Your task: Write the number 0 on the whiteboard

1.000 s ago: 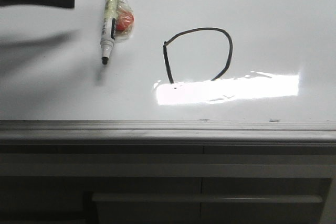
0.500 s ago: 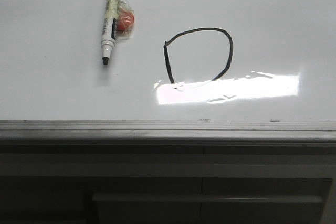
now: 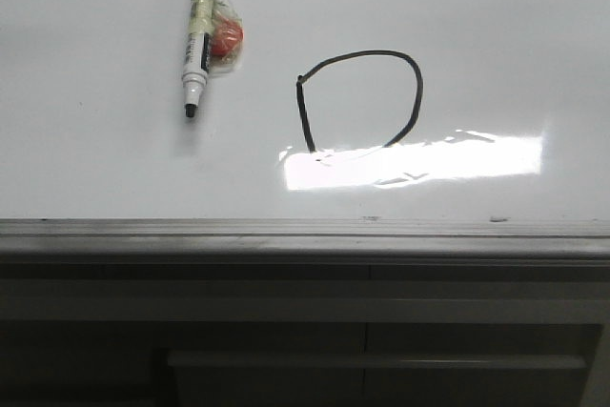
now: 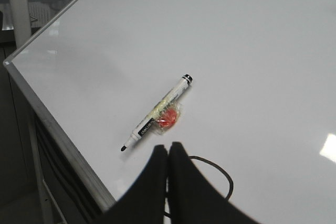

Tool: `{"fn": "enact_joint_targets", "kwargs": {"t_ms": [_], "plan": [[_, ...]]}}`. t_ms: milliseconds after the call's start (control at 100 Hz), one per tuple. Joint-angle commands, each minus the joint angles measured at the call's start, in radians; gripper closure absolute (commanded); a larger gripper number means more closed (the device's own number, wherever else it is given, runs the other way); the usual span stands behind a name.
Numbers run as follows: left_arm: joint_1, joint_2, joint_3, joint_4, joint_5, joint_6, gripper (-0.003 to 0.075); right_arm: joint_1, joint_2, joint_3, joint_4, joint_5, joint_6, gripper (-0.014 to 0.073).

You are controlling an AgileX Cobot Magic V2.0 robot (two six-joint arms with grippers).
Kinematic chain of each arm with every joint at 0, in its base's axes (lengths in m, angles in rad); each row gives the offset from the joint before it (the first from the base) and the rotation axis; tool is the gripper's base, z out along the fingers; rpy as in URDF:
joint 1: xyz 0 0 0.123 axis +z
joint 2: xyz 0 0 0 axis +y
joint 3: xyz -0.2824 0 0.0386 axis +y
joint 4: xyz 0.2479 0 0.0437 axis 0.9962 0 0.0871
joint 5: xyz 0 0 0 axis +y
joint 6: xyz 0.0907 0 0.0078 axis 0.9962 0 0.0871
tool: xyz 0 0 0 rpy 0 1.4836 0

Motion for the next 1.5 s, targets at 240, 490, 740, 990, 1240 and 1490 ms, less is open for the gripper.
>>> {"fn": "enact_joint_targets", "kwargs": {"t_ms": [240, 490, 740, 990, 1240, 1490], "plan": [[0.001, 0.001, -0.028, -0.015, -0.066, 0.000, 0.0740, -0.007, 0.012, -0.027, -0.009, -0.078, 0.003, 0.0652], [0.003, -0.081, 0.073, 0.092, -0.276, 0.000, 0.0740, -0.007, 0.012, -0.027, -0.009, -0.078, 0.003, 0.0652], [0.159, -0.357, 0.455, 0.234, -0.592, -0.017, 0.0740, -0.007, 0.012, -0.027, -0.009, -0.076, 0.003, 0.0652], [0.461, -0.551, 0.657, 0.333, -0.316, -0.301, 0.0740, -0.007, 0.012, -0.027, -0.009, -0.074, 0.003, 0.0652], [0.566, -0.562, 0.730, 0.331, -0.206, -0.301, 0.0740, -0.007, 0.012, -0.027, -0.009, -0.071, 0.003, 0.0651], [0.567, -0.562, 0.730, 0.318, -0.202, -0.301, 0.0740, -0.007, 0.012, -0.027, -0.009, -0.071, 0.003, 0.0652]]}}
